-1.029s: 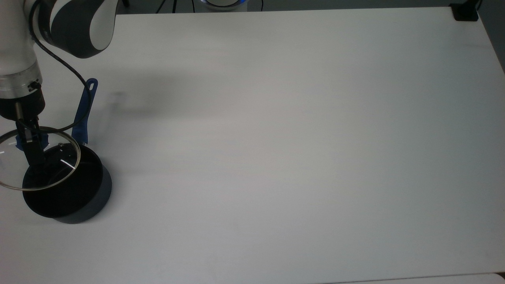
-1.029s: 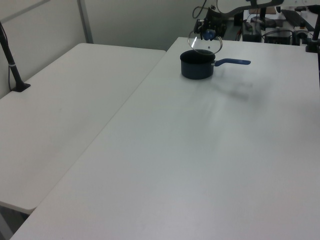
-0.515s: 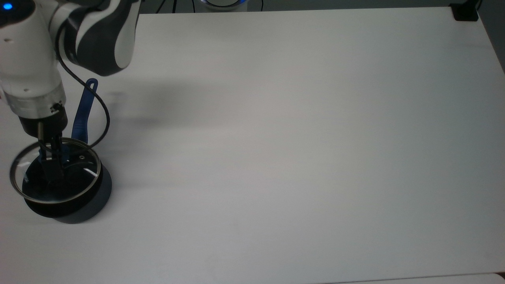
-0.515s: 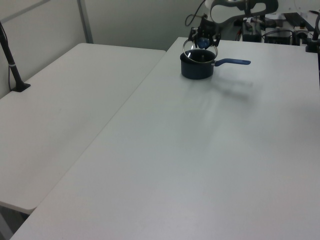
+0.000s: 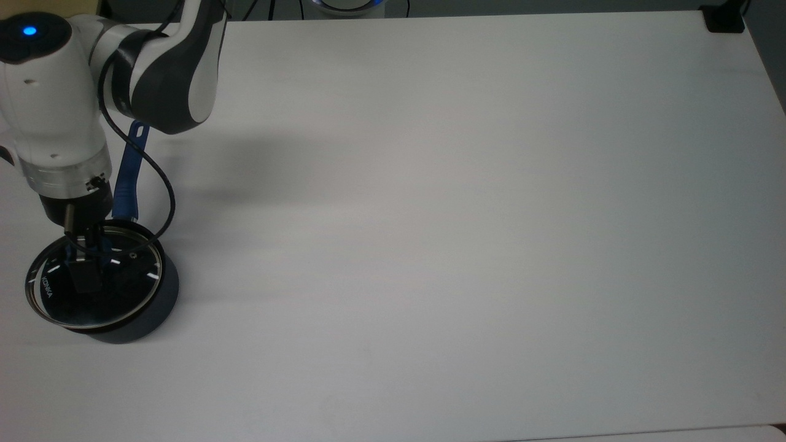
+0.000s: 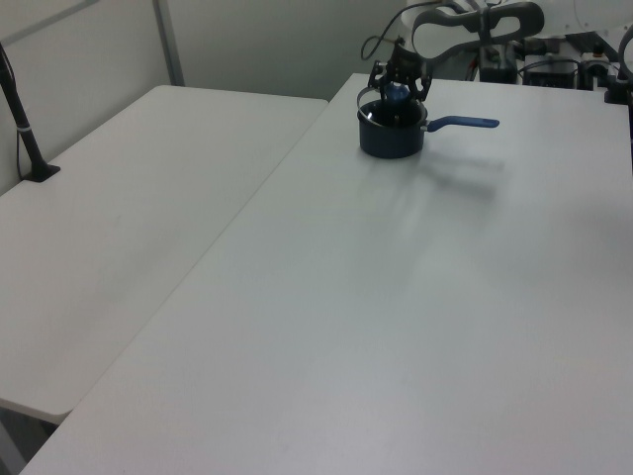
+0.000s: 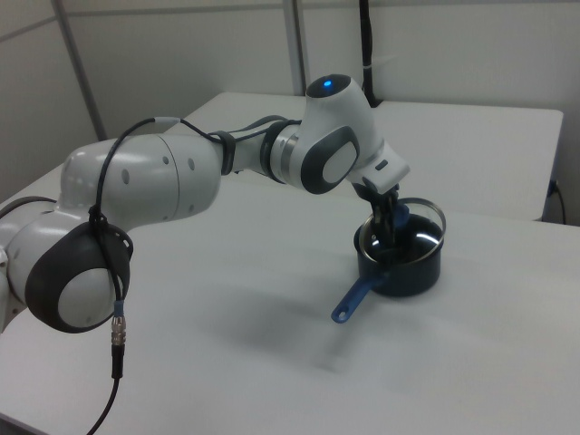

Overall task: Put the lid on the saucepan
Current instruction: 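Lower the lid onto the saucepan rim and settle it flat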

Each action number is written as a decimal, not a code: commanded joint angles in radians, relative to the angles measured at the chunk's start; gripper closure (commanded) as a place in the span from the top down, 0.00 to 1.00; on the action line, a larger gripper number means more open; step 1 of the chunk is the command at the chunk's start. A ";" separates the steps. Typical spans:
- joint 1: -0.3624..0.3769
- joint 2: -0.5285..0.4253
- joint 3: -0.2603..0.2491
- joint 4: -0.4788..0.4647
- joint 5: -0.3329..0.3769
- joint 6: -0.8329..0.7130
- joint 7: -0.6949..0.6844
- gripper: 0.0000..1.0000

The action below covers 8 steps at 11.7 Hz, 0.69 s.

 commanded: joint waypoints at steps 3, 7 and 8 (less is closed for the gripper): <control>0.033 -0.027 -0.023 -0.072 -0.021 0.011 0.008 1.00; 0.030 -0.127 -0.011 -0.176 -0.020 -0.028 -0.020 1.00; 0.027 -0.164 -0.009 -0.191 -0.015 -0.063 -0.049 1.00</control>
